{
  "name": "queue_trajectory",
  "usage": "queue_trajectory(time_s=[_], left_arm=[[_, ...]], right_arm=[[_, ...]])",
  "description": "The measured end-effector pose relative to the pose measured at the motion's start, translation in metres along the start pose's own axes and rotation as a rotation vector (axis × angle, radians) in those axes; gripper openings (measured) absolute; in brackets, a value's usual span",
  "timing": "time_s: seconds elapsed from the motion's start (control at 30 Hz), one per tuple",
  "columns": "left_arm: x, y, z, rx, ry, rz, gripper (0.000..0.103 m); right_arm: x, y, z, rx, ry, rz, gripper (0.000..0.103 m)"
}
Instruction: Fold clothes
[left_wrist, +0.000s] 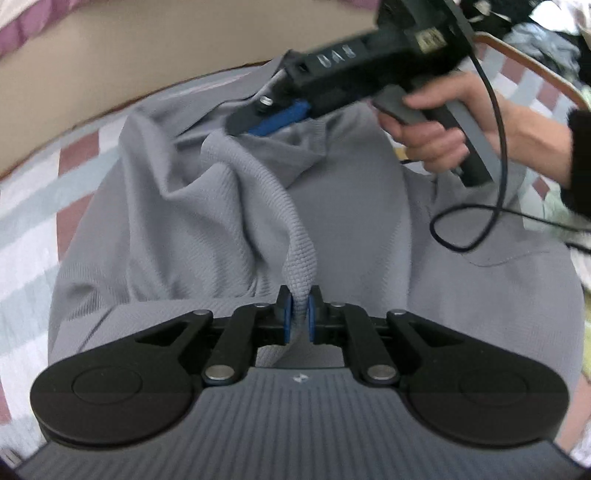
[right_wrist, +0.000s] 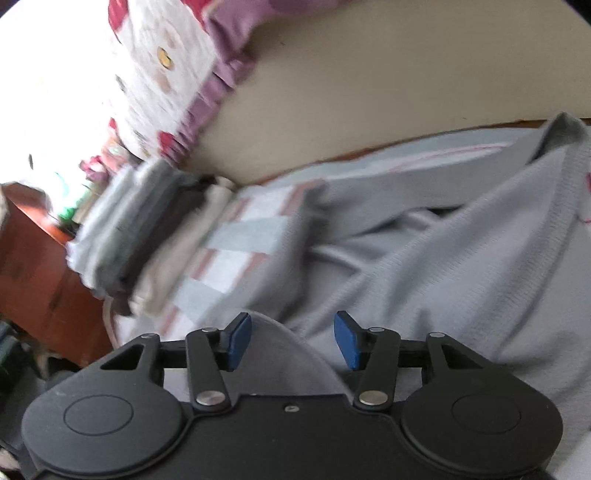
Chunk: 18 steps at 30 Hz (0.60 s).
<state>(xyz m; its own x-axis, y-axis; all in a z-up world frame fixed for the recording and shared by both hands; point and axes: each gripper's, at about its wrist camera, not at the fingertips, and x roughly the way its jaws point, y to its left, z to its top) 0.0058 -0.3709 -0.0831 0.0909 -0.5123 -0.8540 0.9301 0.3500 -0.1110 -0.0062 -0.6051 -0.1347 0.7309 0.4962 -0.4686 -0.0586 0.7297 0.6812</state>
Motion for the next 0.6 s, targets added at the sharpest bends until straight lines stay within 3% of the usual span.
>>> queue_trajectory(time_s=[0.17,0.3,0.33,0.37,0.4,0.43,0.47,0.53,0.6], left_arm=[[0.007,-0.016,-0.006,0.044,0.065,-0.075,0.007],[0.007,-0.022,-0.002,0.096,0.066,-0.104,0.007],[0.005,-0.022,0.001,0.102,0.057,-0.108,0.007],[-0.001,-0.020,0.004,0.098,0.034,-0.117,0.007],[-0.008,-0.018,0.008,0.093,0.010,-0.126,0.007],[-0.014,-0.012,0.013,0.075,-0.017,-0.137,0.013],[-0.018,-0.004,0.018,0.016,-0.041,-0.137,0.018],[-0.026,0.012,0.027,-0.101,-0.090,-0.137,0.041],[-0.021,0.031,0.032,-0.224,-0.102,-0.097,0.041]], right_arm=[[-0.008,0.017,0.006,-0.085,-0.034,0.051,0.068],[0.020,0.025,-0.005,-0.268,0.132,-0.026,0.068],[0.022,0.025,-0.010,-0.287,0.163,-0.018,0.059],[0.023,0.026,-0.014,-0.306,0.195,-0.011,0.036],[0.024,0.028,-0.019,-0.330,0.230,-0.007,0.023],[0.022,0.035,-0.022,-0.375,0.283,-0.018,0.017],[0.019,0.043,-0.026,-0.421,0.337,-0.030,0.016],[0.012,0.056,-0.035,-0.497,0.426,-0.068,0.016],[0.005,0.065,-0.043,-0.525,0.506,-0.108,0.016]])
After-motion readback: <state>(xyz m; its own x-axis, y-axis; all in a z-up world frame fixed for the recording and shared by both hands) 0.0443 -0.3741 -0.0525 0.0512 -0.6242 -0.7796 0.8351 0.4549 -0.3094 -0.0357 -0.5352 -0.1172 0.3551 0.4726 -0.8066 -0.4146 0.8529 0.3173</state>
